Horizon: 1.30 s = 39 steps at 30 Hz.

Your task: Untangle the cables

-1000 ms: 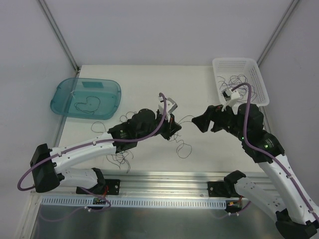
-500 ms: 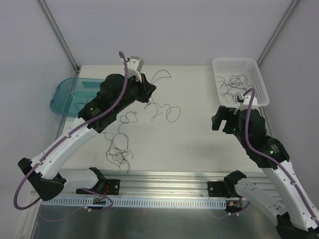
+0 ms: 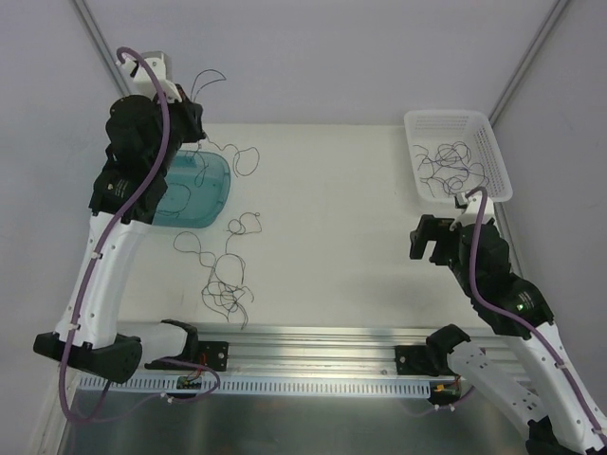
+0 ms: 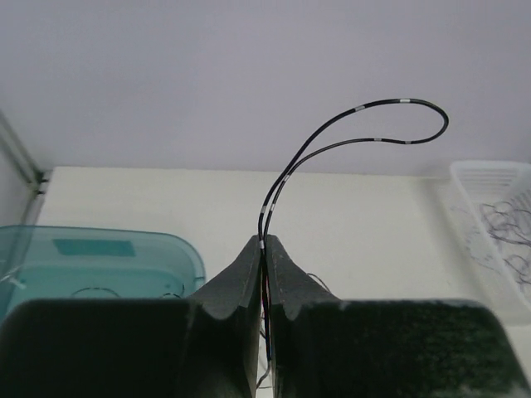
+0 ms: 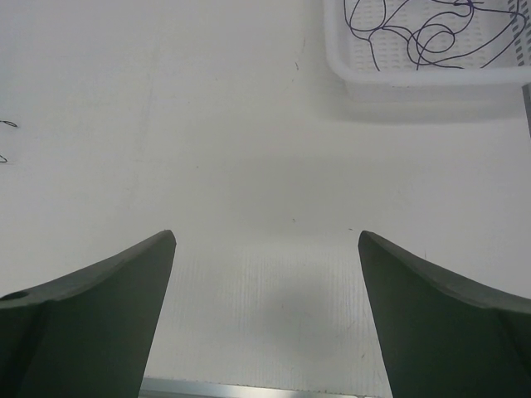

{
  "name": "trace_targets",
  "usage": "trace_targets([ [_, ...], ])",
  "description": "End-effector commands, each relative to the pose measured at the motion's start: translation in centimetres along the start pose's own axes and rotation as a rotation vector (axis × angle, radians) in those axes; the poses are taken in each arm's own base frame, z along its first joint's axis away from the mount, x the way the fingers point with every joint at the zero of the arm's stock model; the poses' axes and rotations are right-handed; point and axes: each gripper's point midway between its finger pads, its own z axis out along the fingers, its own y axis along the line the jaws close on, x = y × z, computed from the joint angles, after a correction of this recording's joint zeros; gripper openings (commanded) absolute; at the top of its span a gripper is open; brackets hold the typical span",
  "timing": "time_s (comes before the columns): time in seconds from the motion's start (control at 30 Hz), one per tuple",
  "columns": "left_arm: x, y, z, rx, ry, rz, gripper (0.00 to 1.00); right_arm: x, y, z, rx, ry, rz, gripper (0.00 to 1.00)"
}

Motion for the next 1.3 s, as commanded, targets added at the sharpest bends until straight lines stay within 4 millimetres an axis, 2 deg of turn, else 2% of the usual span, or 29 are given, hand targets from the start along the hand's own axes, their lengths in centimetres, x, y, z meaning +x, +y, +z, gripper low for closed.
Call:
trace_targets([
  [0.0,-0.9,5.4,1.5,-0.165,-0.013,0.080,0.04,0.6,0.0,0.6,0.008,0.021,-0.010,0.98],
  [0.07,-0.7,7.8,2.8,-0.230,-0.015,0.084,0.04,1.0,0.4,0.8,-0.013,0.033,-0.012,0.99],
  [0.1,-0.2,10.1,3.5,-0.287,-0.006,0.083,0.04,0.9,0.7,0.9,-0.028,0.029,-0.007,0.96],
  [0.17,-0.2,12.3,4.4,-0.335,-0.033,0.069,0.04,1.4,1.4,1.0,-0.070,0.033,-0.009,0.95],
  [0.2,1.3,13.8,5.2,-0.362,-0.007,0.064,0.04,1.3,1.6,1.1,-0.081,0.024,-0.010,0.95],
  [0.27,2.3,16.4,5.8,-0.413,-0.007,0.043,0.06,1.5,1.6,1.1,-0.083,0.029,-0.018,0.97],
  [0.3,4.0,17.4,6.8,-0.430,0.010,0.039,0.08,1.6,1.4,1.1,-0.073,0.033,-0.025,0.98],
  [0.33,4.7,19.0,6.9,-0.462,0.018,0.030,0.12,1.5,1.2,1.2,-0.060,0.033,-0.032,0.99],
  [0.43,8.4,21.8,8.5,-0.505,0.068,-0.002,0.17,1.5,0.7,1.3,-0.035,0.037,-0.061,0.99],
  [0.47,9.3,22.5,8.9,-0.513,0.082,-0.005,0.19,1.5,0.6,1.4,-0.030,0.039,-0.068,1.00],
  [0.5,11.4,23.3,9.7,-0.521,0.124,-0.008,0.22,1.7,0.5,1.4,-0.024,0.043,-0.073,1.00],
  [0.57,13.0,24.8,10.0,-0.558,0.156,-0.010,0.29,1.6,0.3,1.4,-0.018,0.035,-0.081,0.99],
  [0.6,14.7,25.6,10.2,-0.575,0.192,-0.016,0.31,1.5,0.3,1.4,-0.020,0.033,-0.083,1.00],
  [0.63,15.4,26.0,10.2,-0.586,0.204,-0.025,0.33,1.7,0.3,1.5,-0.021,0.035,-0.086,0.99],
  [0.67,15.9,26.1,10.2,-0.583,0.212,-0.041,0.39,1.7,0.4,1.5,-0.025,0.032,-0.089,1.00],
  [0.73,16.8,25.3,9.8,-0.546,0.228,-0.063,0.48,1.9,0.7,1.6,-0.040,0.037,-0.092,1.00],
  [0.77,17.0,24.1,9.9,-0.481,0.237,-0.080,0.61,2.0,0.8,1.7,-0.049,0.038,-0.101,1.00],
  [0.83,17.2,22.5,9.2,-0.429,0.239,-0.094,0.74,2.0,1.4,1.8,-0.083,0.047,-0.111,1.00],
  [0.87,17.6,21.0,8.6,-0.404,0.252,-0.083,0.84,2.0,1.6,1.8,-0.095,0.051,-0.117,0.99],
  [0.93,18.2,19.1,8.0,-0.369,0.274,-0.049,0.93,2.4,2.5,1.9,-0.138,0.073,-0.125,1.00],
  [0.97,19.0,17.1,7.2,-0.334,0.305,-0.039,0.96,2.3,2.8,1.9,-0.156,0.076,-0.122,1.00],
  [1.0,19.7,16.1,6.7,-0.323,0.327,-0.033,0.99,2.5,3.4,1.8,-0.189,0.087,-0.119,0.97],
  [1.03,20.1,15.3,6.2,-0.311,0.342,-0.033,0.99,2.7,3.8,1.9,-0.210,0.093,-0.124,0.97],
  [1.07,21.5,14.1,5.1,-0.294,0.376,-0.028,0.99,2.9,4.3,1.9,-0.234,0.096,-0.126,0.97],
  [1.1,22.4,12.2,4.8,-0.255,0.399,-0.013,0.99,3.2,5.1,1.8,-0.278,0.109,-0.121,0.97],
  [1.27,27.6,7.2,1.6,-0.134,0.525,0.011,0.99,4.1,7.1,1.1,-0.401,0.136,-0.092,0.97],
])
